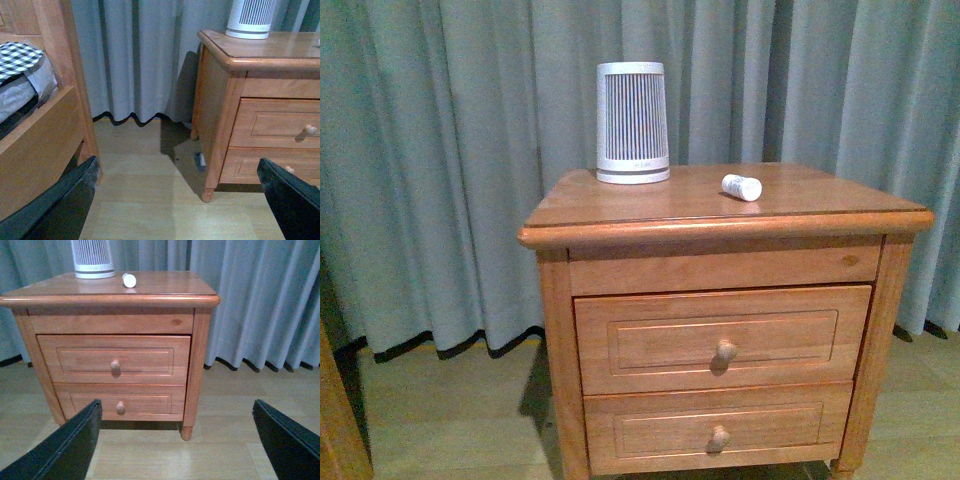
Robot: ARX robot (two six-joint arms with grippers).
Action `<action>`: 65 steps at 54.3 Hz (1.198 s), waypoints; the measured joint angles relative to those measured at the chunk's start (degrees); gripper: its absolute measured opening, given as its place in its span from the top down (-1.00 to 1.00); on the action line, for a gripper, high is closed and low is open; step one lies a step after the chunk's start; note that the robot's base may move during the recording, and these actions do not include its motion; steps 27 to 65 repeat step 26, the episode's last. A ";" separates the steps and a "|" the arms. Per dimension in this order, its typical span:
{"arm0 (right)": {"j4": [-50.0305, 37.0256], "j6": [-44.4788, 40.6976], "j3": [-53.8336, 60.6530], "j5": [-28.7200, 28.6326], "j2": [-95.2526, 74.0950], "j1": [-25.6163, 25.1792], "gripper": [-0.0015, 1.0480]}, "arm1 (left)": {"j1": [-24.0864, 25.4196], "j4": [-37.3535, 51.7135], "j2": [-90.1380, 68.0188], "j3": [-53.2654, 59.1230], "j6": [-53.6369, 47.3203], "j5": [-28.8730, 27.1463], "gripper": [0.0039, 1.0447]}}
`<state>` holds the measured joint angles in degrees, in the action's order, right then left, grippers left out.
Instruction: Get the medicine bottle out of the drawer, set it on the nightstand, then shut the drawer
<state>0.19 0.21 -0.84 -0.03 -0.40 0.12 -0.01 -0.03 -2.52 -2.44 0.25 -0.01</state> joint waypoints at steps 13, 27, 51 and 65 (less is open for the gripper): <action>0.00 0.00 0.00 0.00 0.02 0.00 -0.87 | 0.00 0.00 0.00 0.00 0.00 0.00 -0.88; 0.00 0.00 0.00 0.00 0.02 0.00 -0.87 | 0.00 0.00 0.00 0.00 0.00 0.00 -0.88; 0.00 0.00 0.00 0.00 0.02 0.00 -0.87 | 0.00 0.00 0.00 0.00 0.00 0.00 -0.88; 0.00 0.00 0.00 0.00 0.02 0.00 -0.87 | 0.00 0.00 0.00 0.00 0.00 0.00 -0.88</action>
